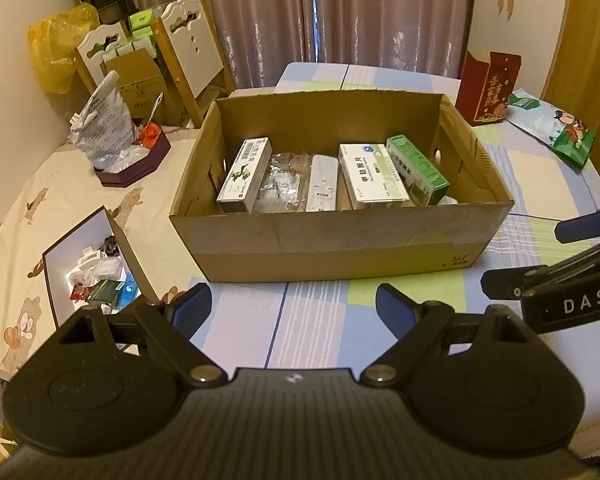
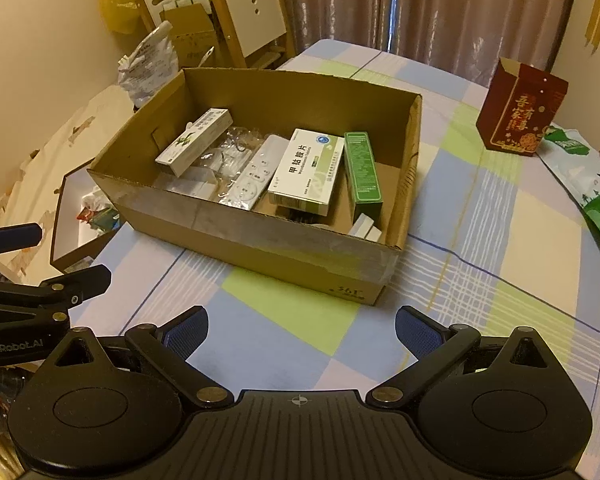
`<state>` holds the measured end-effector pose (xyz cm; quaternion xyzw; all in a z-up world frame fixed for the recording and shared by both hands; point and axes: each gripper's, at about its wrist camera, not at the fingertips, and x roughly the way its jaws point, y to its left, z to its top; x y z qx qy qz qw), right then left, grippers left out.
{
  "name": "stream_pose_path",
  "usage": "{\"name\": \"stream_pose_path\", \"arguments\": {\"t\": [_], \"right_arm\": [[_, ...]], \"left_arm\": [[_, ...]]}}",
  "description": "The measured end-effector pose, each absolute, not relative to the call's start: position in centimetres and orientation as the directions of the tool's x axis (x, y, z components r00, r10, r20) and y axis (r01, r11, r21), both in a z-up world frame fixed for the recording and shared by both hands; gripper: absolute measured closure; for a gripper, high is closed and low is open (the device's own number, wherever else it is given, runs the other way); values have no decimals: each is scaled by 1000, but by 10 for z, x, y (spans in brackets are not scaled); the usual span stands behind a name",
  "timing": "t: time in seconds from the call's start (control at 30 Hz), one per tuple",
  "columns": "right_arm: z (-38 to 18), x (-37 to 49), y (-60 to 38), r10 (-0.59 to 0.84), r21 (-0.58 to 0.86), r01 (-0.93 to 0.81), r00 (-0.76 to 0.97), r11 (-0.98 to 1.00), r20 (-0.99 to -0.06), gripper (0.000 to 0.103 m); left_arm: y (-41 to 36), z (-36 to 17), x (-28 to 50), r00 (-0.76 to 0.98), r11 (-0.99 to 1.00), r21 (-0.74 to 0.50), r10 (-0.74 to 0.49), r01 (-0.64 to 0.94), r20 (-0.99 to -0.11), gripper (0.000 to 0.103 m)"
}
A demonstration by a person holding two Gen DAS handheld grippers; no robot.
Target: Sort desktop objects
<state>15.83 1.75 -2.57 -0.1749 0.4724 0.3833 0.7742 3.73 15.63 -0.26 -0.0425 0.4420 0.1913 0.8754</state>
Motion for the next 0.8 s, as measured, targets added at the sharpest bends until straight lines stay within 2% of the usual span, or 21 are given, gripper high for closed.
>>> {"name": "stream_pose_path", "arguments": {"t": [0.53, 0.8], "right_arm": [[-45, 169, 46, 391, 101, -750, 221, 654, -893, 1], [-46, 175, 53, 389, 111, -742, 214, 662, -896, 1]], "left_arm": [[189, -36, 61, 460, 916, 133, 312, -379, -831, 15], [198, -37, 70, 477, 921, 140, 313, -363, -822, 15]]}}
